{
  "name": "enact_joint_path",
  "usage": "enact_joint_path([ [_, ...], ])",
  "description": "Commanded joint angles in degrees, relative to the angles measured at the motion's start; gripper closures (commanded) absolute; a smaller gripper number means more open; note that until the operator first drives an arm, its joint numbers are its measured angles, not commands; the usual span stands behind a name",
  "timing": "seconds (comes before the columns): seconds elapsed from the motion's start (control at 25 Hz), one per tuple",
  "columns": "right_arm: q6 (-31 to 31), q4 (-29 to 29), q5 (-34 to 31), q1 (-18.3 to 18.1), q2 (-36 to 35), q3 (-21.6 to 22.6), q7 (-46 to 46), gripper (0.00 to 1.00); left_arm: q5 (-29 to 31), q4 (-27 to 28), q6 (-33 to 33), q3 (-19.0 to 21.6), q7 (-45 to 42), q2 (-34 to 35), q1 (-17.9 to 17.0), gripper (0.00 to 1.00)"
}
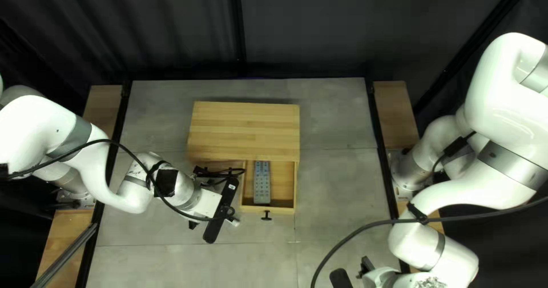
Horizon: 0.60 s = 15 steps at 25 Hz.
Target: Open drawers and place objects into drawer and close
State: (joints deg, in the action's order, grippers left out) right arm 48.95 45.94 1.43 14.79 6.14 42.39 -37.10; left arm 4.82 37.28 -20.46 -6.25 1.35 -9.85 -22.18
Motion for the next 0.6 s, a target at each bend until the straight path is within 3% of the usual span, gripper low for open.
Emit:
enact_joint_path([
  [0.04,0.0,0.0,0.0,0.0,0.0,0.0,0.0,0.00,0.0,0.5,-0.6,0.1,0.3,-0.1,0.0,0.89],
  [0.24,0.0,0.0,0.0,0.0,0.0,0.0,0.0,0.00,1.2,1.1,-3.3,0.0,-0.5,2.0,-0.5,0.90],
  [0.32,0.0,0.0,0.0,0.0,0.0,0.0,0.0,0.00,1.7,1.3,-4.3,0.1,-1.0,2.9,-0.8,0.85],
  [0.4,0.0,0.0,0.0,0.0,0.0,0.0,0.0,0.00,2.2,1.9,-5.9,0.3,-1.9,4.1,-1.2,0.61],
  [0.44,0.0,0.0,0.0,0.0,0.0,0.0,0.0,0.00,2.2,1.9,-6.0,0.4,-1.9,4.1,-1.2,0.00],
  [0.6,0.0,0.0,0.0,0.0,0.0,0.0,0.0,0.00,1.6,2.7,-6.8,0.7,-2.0,4.0,-1.4,0.00],
])
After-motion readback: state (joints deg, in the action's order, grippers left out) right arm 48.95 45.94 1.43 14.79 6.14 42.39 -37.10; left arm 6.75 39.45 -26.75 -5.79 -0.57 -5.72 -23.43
